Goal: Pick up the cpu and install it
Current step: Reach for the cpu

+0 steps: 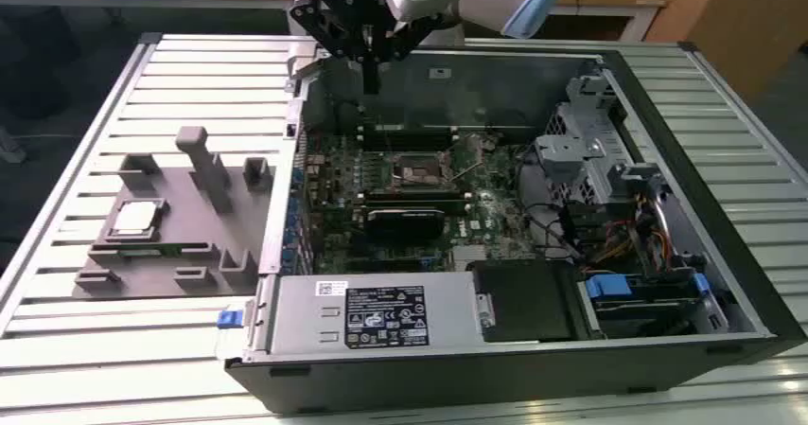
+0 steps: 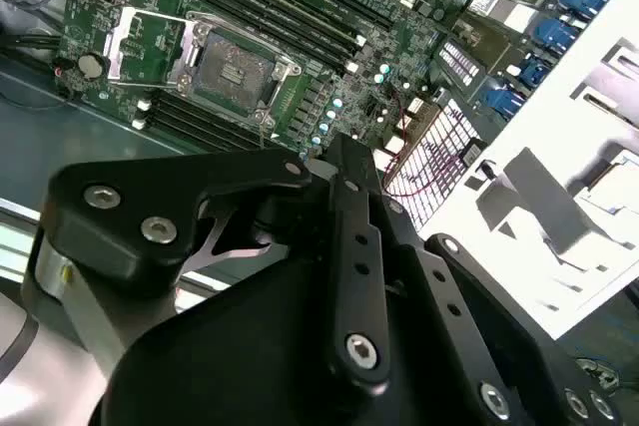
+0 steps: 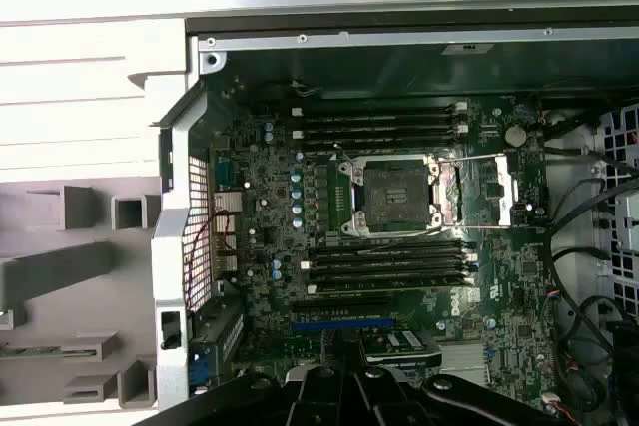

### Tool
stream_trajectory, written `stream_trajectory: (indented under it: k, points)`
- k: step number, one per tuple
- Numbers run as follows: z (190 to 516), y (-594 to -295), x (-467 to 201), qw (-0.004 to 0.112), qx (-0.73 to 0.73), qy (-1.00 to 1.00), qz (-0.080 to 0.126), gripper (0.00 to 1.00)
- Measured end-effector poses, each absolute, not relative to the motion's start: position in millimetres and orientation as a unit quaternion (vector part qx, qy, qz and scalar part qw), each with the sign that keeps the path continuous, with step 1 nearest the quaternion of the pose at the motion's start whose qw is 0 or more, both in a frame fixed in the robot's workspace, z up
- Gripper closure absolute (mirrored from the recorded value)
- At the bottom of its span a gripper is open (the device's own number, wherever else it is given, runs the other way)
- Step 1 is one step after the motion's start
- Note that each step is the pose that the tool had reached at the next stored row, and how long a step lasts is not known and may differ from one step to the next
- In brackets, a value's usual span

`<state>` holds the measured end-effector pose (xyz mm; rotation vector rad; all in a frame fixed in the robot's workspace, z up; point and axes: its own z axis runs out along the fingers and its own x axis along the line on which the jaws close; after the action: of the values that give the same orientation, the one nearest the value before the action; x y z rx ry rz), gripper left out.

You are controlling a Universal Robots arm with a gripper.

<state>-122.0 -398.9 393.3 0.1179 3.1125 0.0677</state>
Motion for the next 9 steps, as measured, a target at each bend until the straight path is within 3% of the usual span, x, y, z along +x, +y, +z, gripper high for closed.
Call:
stream_trajectory:
  k: [9]
  points:
    - [393.3,-398.9,-122.0,0.013,0.038,0.999,0.022,0.89]
